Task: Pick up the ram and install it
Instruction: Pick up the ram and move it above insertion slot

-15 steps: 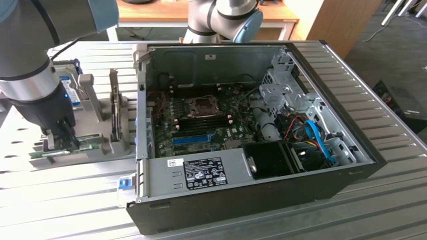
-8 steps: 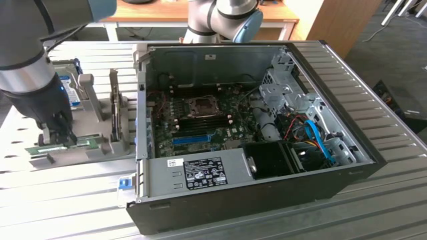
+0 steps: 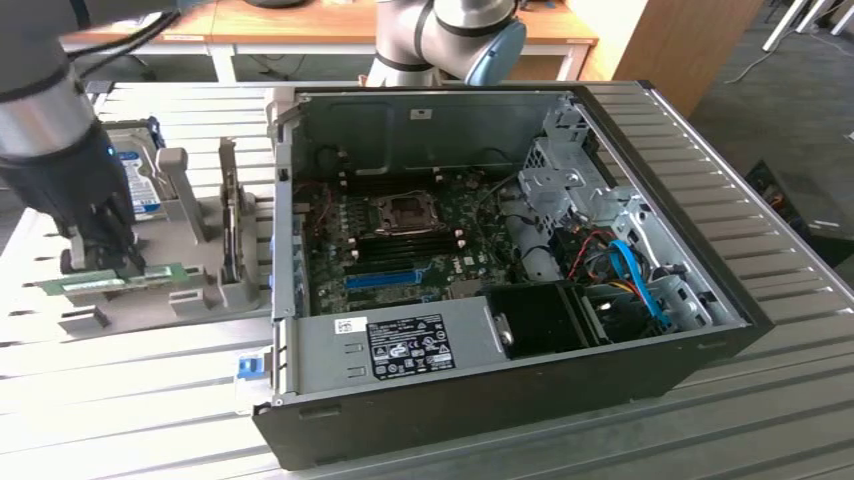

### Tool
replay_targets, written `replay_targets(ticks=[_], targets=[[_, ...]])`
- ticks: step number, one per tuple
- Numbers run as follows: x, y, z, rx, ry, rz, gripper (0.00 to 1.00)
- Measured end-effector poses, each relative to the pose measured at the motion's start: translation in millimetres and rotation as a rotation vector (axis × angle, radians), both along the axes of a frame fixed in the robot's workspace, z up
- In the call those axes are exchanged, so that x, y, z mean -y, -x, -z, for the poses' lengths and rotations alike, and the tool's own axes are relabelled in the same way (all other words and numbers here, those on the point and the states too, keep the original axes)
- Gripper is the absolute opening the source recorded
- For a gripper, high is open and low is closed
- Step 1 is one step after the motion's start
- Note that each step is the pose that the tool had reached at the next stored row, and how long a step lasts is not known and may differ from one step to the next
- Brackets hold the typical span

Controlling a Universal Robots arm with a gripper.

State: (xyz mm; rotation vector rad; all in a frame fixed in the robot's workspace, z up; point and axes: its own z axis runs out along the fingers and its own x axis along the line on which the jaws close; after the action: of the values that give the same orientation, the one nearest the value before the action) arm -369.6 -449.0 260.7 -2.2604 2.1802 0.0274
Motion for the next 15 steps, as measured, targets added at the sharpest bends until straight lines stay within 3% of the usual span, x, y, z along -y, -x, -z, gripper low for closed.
replay_targets(ticks=[15], targets=[[0.0,0.0,-51.0,-0.0001,0.0000,0.000,0.12]])
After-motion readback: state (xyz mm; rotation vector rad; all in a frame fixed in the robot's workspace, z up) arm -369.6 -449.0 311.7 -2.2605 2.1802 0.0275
